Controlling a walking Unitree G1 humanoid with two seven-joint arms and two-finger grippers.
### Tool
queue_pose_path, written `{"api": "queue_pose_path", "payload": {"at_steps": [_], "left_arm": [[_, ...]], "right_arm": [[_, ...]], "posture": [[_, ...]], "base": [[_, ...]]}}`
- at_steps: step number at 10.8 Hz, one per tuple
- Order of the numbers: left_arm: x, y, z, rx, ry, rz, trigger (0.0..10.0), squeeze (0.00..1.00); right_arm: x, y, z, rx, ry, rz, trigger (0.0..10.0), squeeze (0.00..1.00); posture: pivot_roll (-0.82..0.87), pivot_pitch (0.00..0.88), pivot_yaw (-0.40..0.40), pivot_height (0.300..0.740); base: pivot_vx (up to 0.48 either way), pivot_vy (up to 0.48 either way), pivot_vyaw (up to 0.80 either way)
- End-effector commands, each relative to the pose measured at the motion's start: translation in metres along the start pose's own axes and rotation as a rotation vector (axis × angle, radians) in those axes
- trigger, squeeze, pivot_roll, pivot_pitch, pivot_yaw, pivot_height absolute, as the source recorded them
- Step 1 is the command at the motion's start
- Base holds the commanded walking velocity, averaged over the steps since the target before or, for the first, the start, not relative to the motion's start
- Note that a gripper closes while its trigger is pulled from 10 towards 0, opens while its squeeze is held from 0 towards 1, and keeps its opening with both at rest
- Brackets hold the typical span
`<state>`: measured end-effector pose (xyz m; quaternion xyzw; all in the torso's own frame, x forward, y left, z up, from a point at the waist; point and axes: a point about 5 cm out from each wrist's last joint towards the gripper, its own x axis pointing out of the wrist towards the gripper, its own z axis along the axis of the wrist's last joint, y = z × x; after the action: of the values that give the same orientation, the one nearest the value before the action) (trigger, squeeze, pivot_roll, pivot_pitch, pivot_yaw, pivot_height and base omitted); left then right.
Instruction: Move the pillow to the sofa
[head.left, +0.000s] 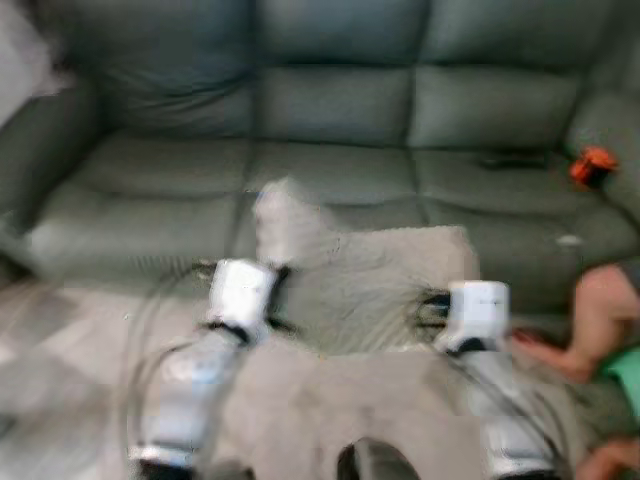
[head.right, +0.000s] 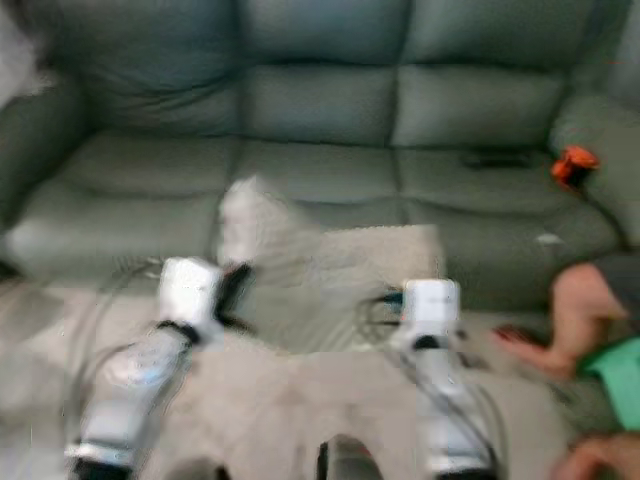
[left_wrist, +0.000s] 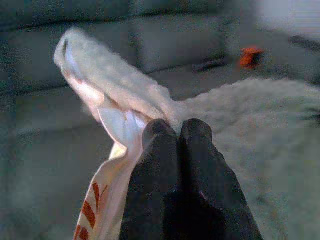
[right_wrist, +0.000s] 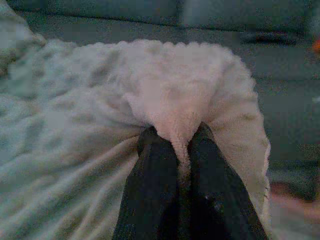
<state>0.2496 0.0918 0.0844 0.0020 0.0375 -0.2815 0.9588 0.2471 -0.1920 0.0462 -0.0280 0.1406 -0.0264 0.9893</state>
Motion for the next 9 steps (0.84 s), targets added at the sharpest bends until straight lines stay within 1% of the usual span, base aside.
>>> {"api": "queue_pose_path", "payload": {"at_steps": [1,3,4,5,6,7,9], "left_arm": [[-0.004,0.008,0.004,0.019,-0.015,0.013,10.0,0.0],[-0.003,0.008,0.003,0.023,-0.012,0.03,10.0,0.0],[-0.002,0.011,0.003,0.043,-0.016,0.083,10.0,0.0],[-0.002,0.014,0.0,0.057,0.001,0.116,10.0,0.0],[-0.002,0.016,-0.001,0.066,0.008,0.122,10.0,0.0],[-0.003,0.021,-0.002,0.077,0.011,0.157,10.0,0.0],[-0.01,0.037,-0.012,0.067,0.041,0.256,10.0,0.0]], "right_arm": [[0.002,0.012,0.01,0.011,-0.049,0.039,10.0,0.0],[0.002,0.013,0.01,0.01,-0.051,0.042,10.0,0.0],[0.001,0.013,0.01,0.019,-0.058,0.048,10.0,0.0],[-0.001,0.015,0.01,0.019,-0.058,0.053,10.0,0.0],[-0.001,0.015,0.01,0.021,-0.058,0.058,10.0,0.0],[-0.001,0.015,0.011,0.003,-0.065,0.07,10.0,0.0],[-0.003,0.018,0.012,-0.003,-0.078,0.088,10.0,0.0]], "posture": [[-0.05,0.079,-0.046,0.74],[-0.05,0.08,-0.044,0.74],[-0.05,0.08,-0.044,0.74],[-0.05,0.083,-0.043,0.74],[-0.05,0.085,-0.043,0.74],[-0.05,0.086,-0.043,0.74],[-0.05,0.089,-0.04,0.74]], "base": [[0.42,0.0,0.0],[0.414,0.0,0.0],[0.0,0.0,0.0],[0.0,0.0,0.0],[0.0,0.0,0.0],[0.0,0.0,0.0],[0.0,0.0,0.0]]}}
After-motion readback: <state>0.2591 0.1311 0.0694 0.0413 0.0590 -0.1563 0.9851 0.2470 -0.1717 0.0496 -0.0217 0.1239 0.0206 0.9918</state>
